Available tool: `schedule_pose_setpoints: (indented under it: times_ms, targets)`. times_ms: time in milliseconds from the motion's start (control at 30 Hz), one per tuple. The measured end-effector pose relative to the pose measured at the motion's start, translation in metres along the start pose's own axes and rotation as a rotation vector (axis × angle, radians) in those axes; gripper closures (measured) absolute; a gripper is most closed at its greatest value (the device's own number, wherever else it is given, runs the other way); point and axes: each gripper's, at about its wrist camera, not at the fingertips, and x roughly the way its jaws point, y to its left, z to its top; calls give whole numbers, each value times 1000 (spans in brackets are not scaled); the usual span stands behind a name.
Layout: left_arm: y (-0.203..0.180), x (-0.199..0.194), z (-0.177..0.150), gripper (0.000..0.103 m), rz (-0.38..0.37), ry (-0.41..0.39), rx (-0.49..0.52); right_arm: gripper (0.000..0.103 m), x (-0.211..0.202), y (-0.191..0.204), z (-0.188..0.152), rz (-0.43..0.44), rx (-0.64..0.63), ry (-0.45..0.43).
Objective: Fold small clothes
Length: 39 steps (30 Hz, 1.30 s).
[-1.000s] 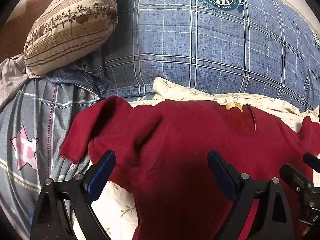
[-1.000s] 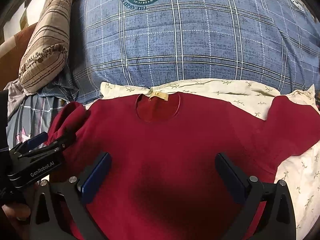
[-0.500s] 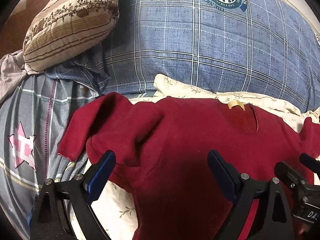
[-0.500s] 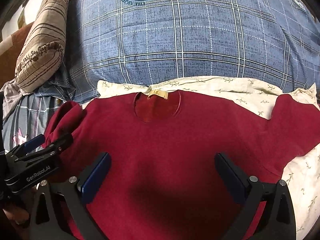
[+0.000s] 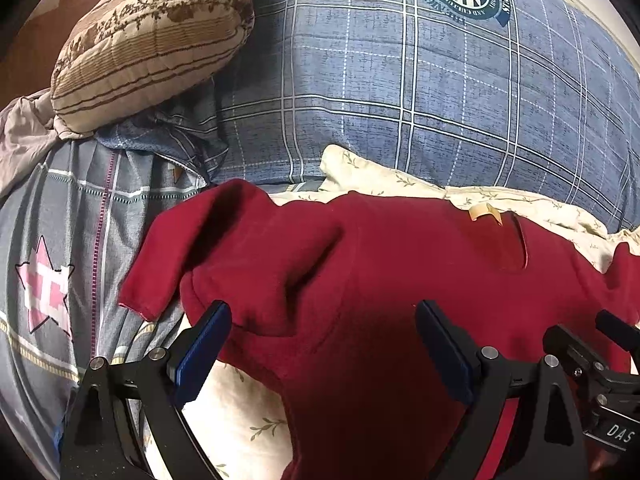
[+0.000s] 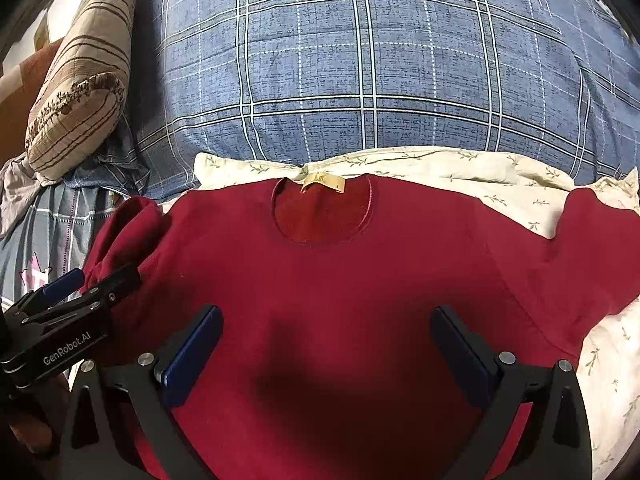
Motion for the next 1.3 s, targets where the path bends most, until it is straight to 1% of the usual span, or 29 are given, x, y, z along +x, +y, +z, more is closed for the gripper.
schedule_pose_setpoints:
  times_ms: [300, 633, 1100, 1300]
  targets:
    - [6, 2, 2, 10, 13, 2, -8, 0, 6, 12, 2, 18, -10, 5]
    - [18, 6, 3, 10, 25, 10, -50, 0, 12, 27, 4, 32, -39, 11]
    - [22, 12, 6, 10, 30, 19, -70, 0, 20, 34, 6, 35, -50, 26]
    - [27, 12, 7, 10, 38, 19, -77, 0, 22, 39, 6, 48, -65, 26]
